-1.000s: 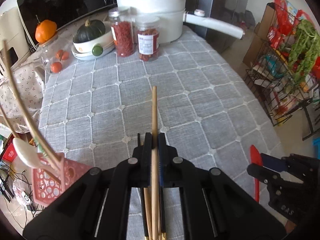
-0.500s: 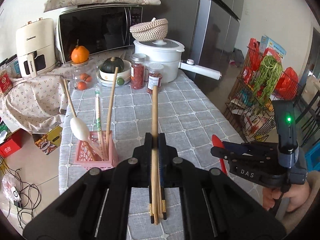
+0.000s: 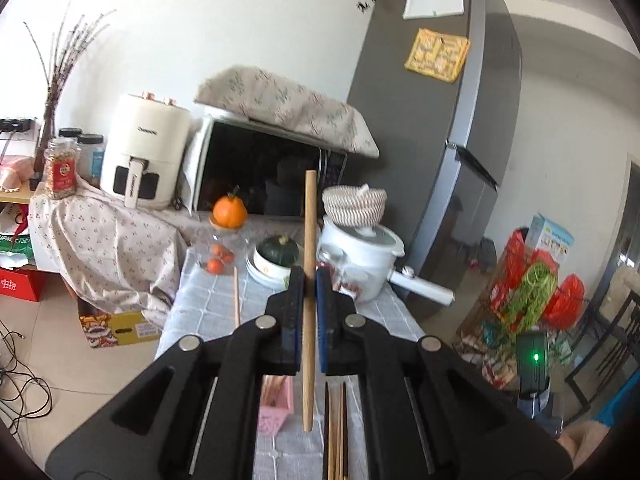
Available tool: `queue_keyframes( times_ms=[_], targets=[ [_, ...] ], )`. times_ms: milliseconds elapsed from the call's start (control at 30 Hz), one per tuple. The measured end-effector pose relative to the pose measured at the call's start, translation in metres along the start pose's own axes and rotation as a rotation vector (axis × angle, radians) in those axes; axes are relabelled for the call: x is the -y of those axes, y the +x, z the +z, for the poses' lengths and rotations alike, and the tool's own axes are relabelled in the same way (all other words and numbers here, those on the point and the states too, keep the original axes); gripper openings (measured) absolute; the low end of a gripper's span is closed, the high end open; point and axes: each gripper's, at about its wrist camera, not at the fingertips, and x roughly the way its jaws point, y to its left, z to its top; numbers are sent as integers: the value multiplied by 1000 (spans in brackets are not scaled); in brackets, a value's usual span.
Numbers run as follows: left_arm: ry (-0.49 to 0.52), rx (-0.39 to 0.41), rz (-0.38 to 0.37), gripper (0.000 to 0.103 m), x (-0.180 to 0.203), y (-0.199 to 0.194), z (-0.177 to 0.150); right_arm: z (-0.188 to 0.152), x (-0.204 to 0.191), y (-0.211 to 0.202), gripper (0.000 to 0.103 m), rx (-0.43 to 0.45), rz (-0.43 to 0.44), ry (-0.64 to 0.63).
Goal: Organize utensils
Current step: 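Lower the wooden chopsticks into the pink basket and open the left tool, then lower the red spoon into the pink basket and open the right tool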
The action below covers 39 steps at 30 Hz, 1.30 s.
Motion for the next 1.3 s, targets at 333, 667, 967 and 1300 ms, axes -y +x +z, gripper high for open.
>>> queue_keyframes(
  times_ms=[333,667,967,1300],
  targets=[
    [75,41,143,7,-16,48,-26,1,-18,12,27,-6,8,-25],
    [-44,-169,181,7,-47,87,-47,3,-8,11,27,5,-2,15],
    [-69,-316,183,52,-50,82,-41,12,-30,-7,27,116,11,25],
    [-12,-604,307,82,-64,56,-56,50,-66,-14,27,369,20,147]
  ],
)
